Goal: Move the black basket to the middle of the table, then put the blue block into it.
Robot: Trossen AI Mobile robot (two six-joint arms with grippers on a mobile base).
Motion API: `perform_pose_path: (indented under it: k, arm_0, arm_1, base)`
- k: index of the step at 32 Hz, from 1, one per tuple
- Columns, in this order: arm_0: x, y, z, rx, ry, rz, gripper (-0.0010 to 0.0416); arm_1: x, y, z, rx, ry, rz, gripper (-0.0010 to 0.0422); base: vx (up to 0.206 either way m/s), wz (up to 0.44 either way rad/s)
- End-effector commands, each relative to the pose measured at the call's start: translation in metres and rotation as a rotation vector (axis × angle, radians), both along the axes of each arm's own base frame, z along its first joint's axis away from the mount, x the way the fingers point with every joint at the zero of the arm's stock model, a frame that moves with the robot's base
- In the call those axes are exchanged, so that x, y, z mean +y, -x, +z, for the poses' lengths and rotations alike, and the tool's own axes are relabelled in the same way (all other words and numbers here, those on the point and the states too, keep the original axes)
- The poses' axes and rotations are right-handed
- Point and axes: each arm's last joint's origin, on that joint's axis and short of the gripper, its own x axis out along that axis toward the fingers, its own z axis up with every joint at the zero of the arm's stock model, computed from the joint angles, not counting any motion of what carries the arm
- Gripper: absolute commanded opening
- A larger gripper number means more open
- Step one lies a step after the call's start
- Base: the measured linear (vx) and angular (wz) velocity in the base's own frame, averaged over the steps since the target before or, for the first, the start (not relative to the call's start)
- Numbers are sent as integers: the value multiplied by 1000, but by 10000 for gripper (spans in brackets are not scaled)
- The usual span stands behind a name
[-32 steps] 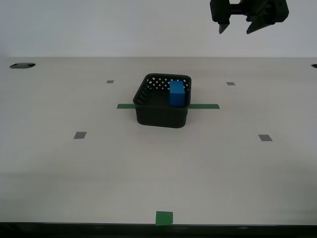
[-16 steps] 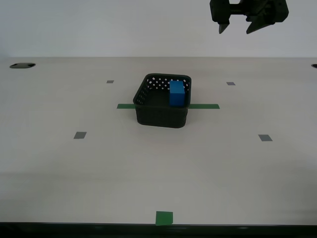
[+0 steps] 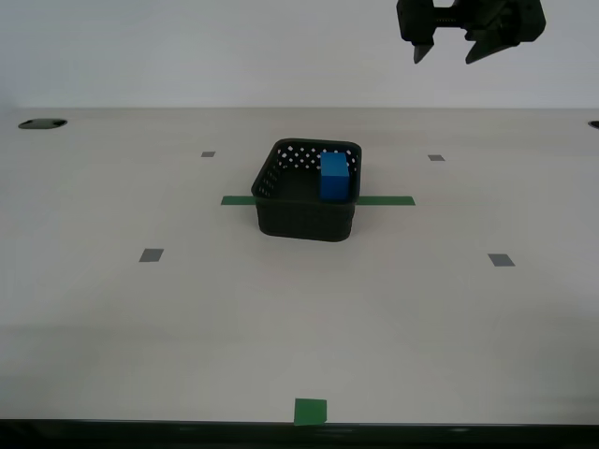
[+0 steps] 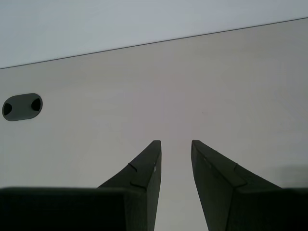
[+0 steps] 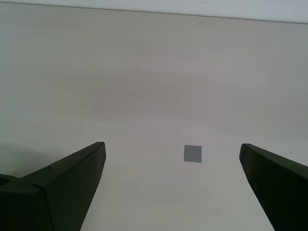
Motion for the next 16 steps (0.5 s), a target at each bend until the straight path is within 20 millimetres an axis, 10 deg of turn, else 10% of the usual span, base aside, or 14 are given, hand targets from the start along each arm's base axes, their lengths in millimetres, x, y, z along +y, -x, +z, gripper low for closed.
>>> perform_pose_path:
  k: [1, 16]
  arm_0:
    - [0, 0, 1, -2, 1, 0, 390]
    - [0, 0, 1, -2, 1, 0, 389]
  arm_1:
    - [0, 0, 1, -2, -1, -1, 80]
    - [0, 0, 1, -2, -1, -1, 80]
  base:
    - [0, 0]
    - [0, 0]
